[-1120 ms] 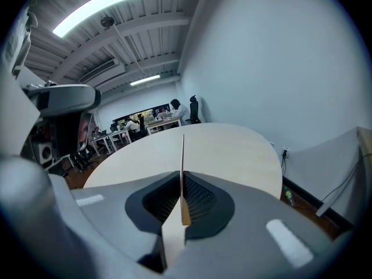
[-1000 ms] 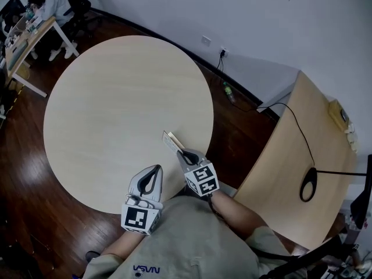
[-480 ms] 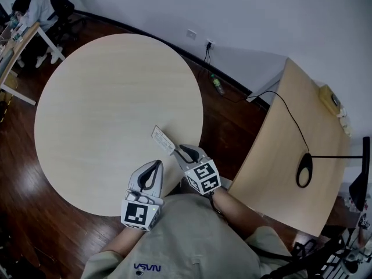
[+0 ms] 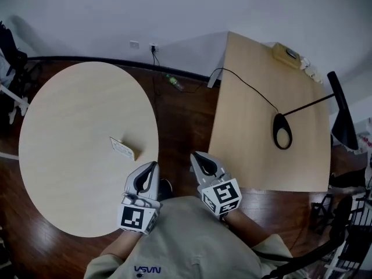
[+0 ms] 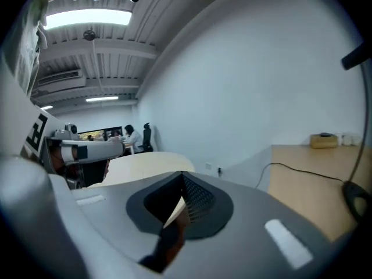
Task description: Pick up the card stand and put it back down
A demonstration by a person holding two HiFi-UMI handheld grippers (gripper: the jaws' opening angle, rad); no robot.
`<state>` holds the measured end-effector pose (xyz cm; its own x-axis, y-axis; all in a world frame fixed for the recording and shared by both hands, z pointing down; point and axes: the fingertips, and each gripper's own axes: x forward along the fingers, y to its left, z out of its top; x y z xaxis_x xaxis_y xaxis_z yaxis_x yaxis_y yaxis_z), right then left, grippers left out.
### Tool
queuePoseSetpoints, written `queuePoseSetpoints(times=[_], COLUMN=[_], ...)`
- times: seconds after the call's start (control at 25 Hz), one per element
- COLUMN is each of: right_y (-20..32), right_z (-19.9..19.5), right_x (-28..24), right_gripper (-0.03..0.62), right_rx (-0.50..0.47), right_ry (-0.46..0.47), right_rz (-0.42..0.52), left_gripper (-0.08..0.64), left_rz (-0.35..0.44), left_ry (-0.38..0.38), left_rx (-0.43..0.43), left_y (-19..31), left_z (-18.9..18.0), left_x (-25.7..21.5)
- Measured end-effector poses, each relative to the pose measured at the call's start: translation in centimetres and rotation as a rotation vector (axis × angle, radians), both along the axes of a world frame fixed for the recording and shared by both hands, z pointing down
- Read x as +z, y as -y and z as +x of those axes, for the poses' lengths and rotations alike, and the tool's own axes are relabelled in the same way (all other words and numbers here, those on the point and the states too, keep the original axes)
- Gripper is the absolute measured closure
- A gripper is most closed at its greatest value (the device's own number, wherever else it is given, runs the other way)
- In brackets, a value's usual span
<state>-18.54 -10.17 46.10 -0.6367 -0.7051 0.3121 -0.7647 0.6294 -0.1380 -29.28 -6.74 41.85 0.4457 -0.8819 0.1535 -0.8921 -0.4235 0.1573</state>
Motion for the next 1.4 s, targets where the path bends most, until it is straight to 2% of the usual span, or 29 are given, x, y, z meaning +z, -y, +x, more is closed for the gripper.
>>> queuePoseSetpoints(times=[0.12,0.24,0.4,0.52,0.76,0.92,1.0,1.24,1.4], right_y=[-0.9,-2.4,-5.4,-8.2,-12.8,-14.7,-15.6,-17.9,-19.3], right_z=[7.3,13.5,19.6,22.9,26.9,28.8,29.2,30.1,29.9], right_x=[-2.3,-5.2,-7.8,-8.1,-6.1,-5.7,-5.7,-5.0,-4.8], right_gripper=[0.592,0.592,0.592,0.592,0.592,0.592,0.592,0.592,0.592], right_rx=[0.162,0.282,0.344,0.383,0.396,0.391,0.394,0.447,0.502], right_ry=[0.036,0.064,0.055,0.049,0.097,0.122,0.125,0.104,0.088], right_rz=[-0.025,0.02,0.103,0.124,0.094,0.107,0.114,0.088,0.07], left_gripper=[0.557,0.557,0.557,0.557,0.557,0.557,0.557,0.557,0.557], left_rz=[0.024,0.053,0.081,0.107,0.091,0.045,0.046,0.083,0.072], left_ry=[-0.001,0.011,0.04,0.074,0.157,0.214,0.228,0.193,0.181], left_rx=[0.056,0.134,0.192,0.251,0.264,0.272,0.275,0.326,0.364], left_y=[0.1,-0.2,-1.0,-3.1,-7.7,-10.5,-11.1,-12.0,-12.6], left_z=[4.6,9.6,16.0,20.1,24.7,25.9,26.1,27.6,27.3], left_x=[-1.7,-3.3,-4.9,-5.7,-5.1,-3.9,-3.9,-4.3,-3.7])
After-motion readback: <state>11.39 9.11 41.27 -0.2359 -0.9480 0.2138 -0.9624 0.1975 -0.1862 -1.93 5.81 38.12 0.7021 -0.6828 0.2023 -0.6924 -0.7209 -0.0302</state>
